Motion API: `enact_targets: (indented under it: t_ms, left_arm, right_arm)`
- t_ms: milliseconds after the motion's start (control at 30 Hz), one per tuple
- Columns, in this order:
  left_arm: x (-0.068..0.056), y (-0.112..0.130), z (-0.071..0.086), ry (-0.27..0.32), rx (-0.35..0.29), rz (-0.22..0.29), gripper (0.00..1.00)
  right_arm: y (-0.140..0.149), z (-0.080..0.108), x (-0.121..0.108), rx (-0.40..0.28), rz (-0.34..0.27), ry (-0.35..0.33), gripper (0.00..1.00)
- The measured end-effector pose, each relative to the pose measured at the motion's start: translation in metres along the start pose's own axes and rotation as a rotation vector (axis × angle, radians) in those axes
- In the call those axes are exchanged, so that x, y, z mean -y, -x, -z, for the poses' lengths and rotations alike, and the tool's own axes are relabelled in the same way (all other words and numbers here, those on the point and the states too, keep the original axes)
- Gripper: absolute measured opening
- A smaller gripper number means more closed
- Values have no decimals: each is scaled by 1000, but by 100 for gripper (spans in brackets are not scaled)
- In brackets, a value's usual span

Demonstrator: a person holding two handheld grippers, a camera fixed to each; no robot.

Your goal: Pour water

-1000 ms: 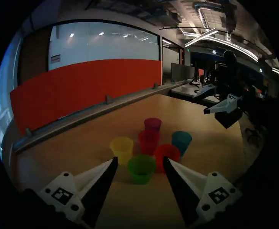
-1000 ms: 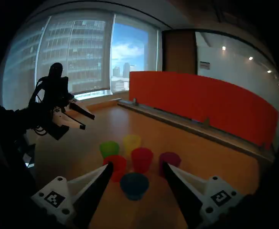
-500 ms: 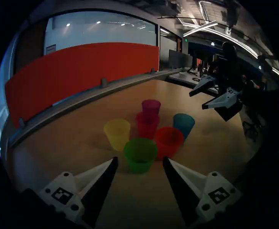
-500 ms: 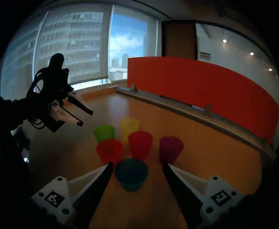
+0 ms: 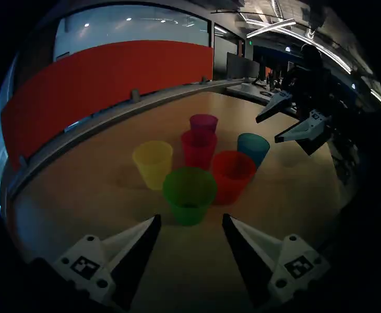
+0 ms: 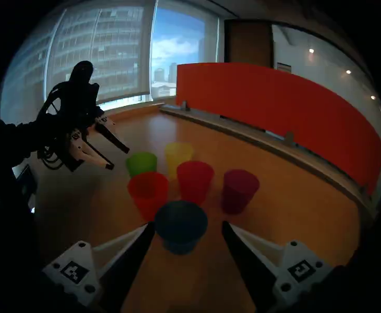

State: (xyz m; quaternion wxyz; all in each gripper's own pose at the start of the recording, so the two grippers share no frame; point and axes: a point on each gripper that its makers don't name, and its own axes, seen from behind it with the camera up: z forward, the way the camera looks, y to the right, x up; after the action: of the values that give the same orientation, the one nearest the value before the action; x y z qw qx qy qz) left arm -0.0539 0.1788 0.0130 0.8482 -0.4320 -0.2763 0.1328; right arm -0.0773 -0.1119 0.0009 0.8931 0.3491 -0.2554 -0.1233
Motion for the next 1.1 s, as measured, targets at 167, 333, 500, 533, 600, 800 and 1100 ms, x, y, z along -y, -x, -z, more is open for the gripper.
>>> enact_targets:
  t_ms: [167,333,500,533,600,800,1100]
  left_arm:
    - [2,4,-6,7,13,1,86]
    - [2,8,-14,16,29,-3,87]
    - [2,10,-23,25,44,-11,86]
    - [2,10,-25,28,47,-12,86]
    - [2,10,-29,33,51,-14,86]
    - [1,6,-37,42,50,-21,87]
    - [1,0,-46,56,51,-31,87]
  right_arm:
    - [7,-6,3,19,-8,-14,100]
    - [14,-11,5,34,-3,-22,99]
    - [21,-16,8,52,1,-30,99]
    - [23,-17,8,57,1,-32,99]
    - [26,-19,9,65,1,-34,99]
    - [32,-27,10,83,5,-39,100]
    - [36,-38,8,93,8,-38,100]
